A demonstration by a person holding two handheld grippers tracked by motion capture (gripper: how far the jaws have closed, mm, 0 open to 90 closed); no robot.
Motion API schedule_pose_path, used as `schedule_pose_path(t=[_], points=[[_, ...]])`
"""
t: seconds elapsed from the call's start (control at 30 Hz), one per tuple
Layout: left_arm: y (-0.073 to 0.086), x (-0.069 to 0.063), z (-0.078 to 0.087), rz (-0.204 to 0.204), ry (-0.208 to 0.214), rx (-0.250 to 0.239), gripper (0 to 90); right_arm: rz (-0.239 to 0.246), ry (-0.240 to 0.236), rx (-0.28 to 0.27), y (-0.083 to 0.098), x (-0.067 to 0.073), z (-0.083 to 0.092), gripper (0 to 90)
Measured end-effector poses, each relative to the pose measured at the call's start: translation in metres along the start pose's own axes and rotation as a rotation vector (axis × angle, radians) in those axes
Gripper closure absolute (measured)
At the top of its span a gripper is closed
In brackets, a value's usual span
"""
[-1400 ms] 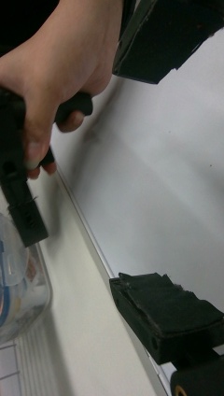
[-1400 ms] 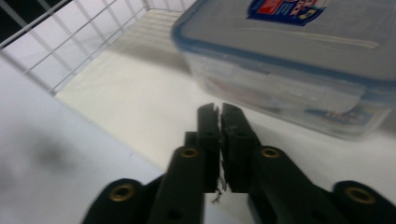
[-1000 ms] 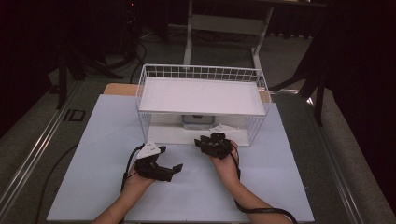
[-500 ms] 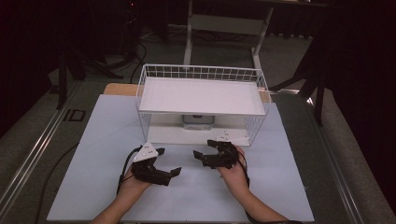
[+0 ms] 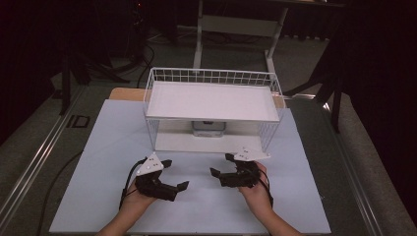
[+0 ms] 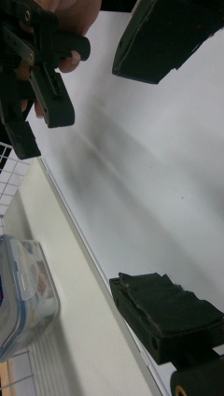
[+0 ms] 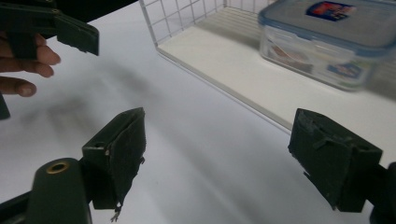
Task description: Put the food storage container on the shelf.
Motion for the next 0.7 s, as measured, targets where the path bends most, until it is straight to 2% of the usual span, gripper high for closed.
schedule_pose_path(t=[0.17,0.27,0.53,0.7], points=[[0.002,-0.001,0.008,0.002,0.0,-0.004,2.7,-0.019,-0.007,-0.008,0.005,-0.001,0.013,18.7],[0.004,0.0,0.014,0.003,-0.009,-0.01,2.7,0.013,0.019,0.002,0.007,0.002,0.02,20.8],[0.01,0.0,0.026,0.006,-0.018,-0.008,2.7,0.014,0.001,-0.001,0.013,0.008,0.035,20.8],[0.012,0.0,0.033,0.003,-0.021,-0.002,2.7,-0.003,-0.018,-0.009,0.017,0.009,0.046,20.1]])
Point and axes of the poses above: each handheld gripper's, and its own axes: z roughly backward along the jaws, y roughly out of its underside, x roughly to its left, the point moved 2 cm from there along -z, roughly forward along the jaws, and after that the axes turned 6 degrees about -y, right-handed, at the moved point
